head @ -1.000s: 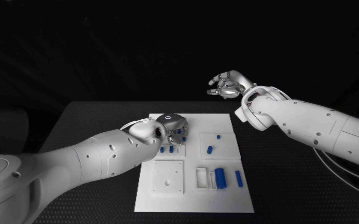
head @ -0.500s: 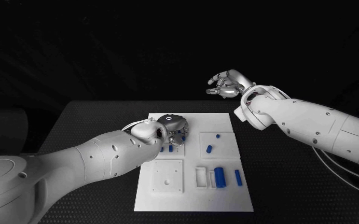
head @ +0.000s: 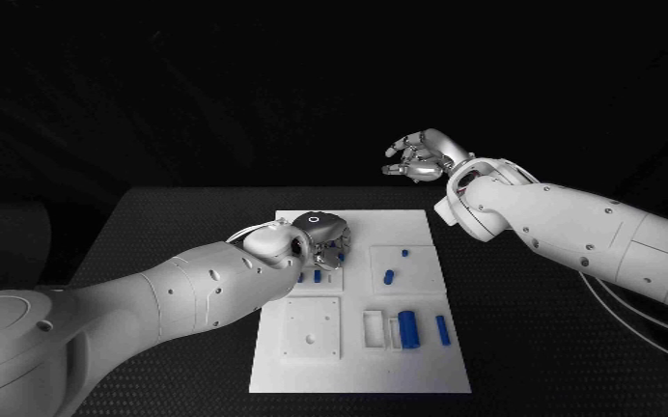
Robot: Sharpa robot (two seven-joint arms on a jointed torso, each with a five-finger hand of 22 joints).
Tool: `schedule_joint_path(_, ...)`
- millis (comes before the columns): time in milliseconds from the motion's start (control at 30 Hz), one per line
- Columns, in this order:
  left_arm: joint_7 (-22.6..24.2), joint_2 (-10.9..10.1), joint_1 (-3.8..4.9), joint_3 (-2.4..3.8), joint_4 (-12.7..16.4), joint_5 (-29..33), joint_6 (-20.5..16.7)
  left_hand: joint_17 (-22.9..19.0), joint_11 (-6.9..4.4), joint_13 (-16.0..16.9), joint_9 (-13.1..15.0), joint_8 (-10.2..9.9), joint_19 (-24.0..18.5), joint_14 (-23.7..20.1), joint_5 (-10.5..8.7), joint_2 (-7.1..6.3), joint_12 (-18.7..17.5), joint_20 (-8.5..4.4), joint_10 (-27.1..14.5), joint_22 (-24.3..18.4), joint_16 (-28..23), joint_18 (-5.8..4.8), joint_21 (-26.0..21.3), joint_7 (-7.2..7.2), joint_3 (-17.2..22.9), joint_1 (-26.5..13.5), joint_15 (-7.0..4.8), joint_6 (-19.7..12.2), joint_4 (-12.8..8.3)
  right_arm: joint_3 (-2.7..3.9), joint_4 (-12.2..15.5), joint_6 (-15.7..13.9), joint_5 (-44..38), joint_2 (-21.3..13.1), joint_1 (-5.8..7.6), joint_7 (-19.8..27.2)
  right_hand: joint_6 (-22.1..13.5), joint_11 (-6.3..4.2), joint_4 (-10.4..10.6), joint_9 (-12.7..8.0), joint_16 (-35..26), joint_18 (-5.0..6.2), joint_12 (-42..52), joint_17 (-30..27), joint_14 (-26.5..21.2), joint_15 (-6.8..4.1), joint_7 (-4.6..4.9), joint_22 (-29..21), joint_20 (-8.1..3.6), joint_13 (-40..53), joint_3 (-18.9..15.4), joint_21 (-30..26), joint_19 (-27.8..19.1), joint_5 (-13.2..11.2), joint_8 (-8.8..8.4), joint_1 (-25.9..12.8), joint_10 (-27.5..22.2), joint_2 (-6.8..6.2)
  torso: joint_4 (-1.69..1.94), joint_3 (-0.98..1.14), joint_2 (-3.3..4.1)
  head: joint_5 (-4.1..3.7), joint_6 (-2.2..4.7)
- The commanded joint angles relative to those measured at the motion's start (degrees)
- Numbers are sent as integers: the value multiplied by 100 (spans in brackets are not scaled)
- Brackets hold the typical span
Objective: Assemble the parts on the task board
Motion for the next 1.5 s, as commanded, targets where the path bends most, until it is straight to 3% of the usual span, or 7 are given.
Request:
schedule_joint_path(33,-47,15,-34,-19,-27,-54,180,22,-44,27,3,69,63,91,-33,95,73,-53,131,125,67,171,60,-41,3,7,-34,125,37,3,10,69,-64,6,-2,51,6,-10,2,-7,22,72,30,-7,-35,-13,32,116,6,-7,-11,-22,-27,39,-18,-21,-48,28,8,-2,-1,-4,1)
schedule_joint_path(433,-127,12,-36,-19,-40,-150,84,86,-208,121,11,204,204,348,-15,344,163,-177,531,111,272,151,159,-167,55,82,-195,493,-12,3,4,66,-65,10,-2,55,13,-12,7,-7,25,72,36,-9,-34,-14,31,116,6,-12,-13,-21,-26,41,-12,-26,-47,35,3,-2,-2,-2,8)
schedule_joint_path(800,-76,-80,-57,-3,111,-74,-357,87,-238,146,3,214,267,410,-11,369,152,-219,602,105,300,146,185,-188,64,68,-227,556,-24,3,-20,61,-66,15,-2,60,17,-13,8,-7,28,72,42,-11,-35,-15,29,116,6,-17,-12,-21,-25,45,-9,-24,-47,39,3,-5,-2,9,29)
schedule_joint_path(967,-39,-205,-59,87,279,53,-443,87,-244,151,-1,214,287,429,-6,365,144,-231,615,104,307,146,192,-192,72,68,-234,569,-29,3,-36,64,-66,10,-2,61,18,-14,7,-7,29,72,44,-12,-35,-16,29,116,5,-19,-11,-21,-26,47,-8,-22,-47,40,6,-9,-6,14,44)
schedule_joint_path(1133,-17,-413,-56,360,574,256,-493,87,-247,154,-3,213,298,438,0,361,139,-238,622,103,310,144,197,-193,75,63,-236,576,-28,3,-51,71,-66,-4,-2,57,18,-14,5,-8,30,72,46,-13,-35,-16,28,116,5,-22,-11,-21,-26,49,-8,-20,-48,39,17,-4,-13,19,66)
schedule_joint_path(1300,-47,-730,-45,560,957,448,-462,86,-247,155,-6,211,304,443,5,358,133,-242,623,103,311,143,199,-194,77,59,-237,577,-28,3,-63,69,-66,-14,-2,57,18,-14,3,-8,30,72,48,-14,-36,-17,28,116,5,-24,-10,-21,-26,50,-7,-17,-48,40,40,-4,-24,27,67)
schedule_joint_path(1500,-80,-1089,7,594,1276,676,-349,86,-248,156,-7,209,307,447,6,356,130,-244,625,102,313,142,199,-194,78,56,-238,579,-28,3,-70,75,-66,-22,-3,56,18,-15,1,-9,31,72,50,-15,-36,-17,28,116,4,-26,-9,-21,-26,50,-7,-14,-49,40,83,-10,-48,31,61)
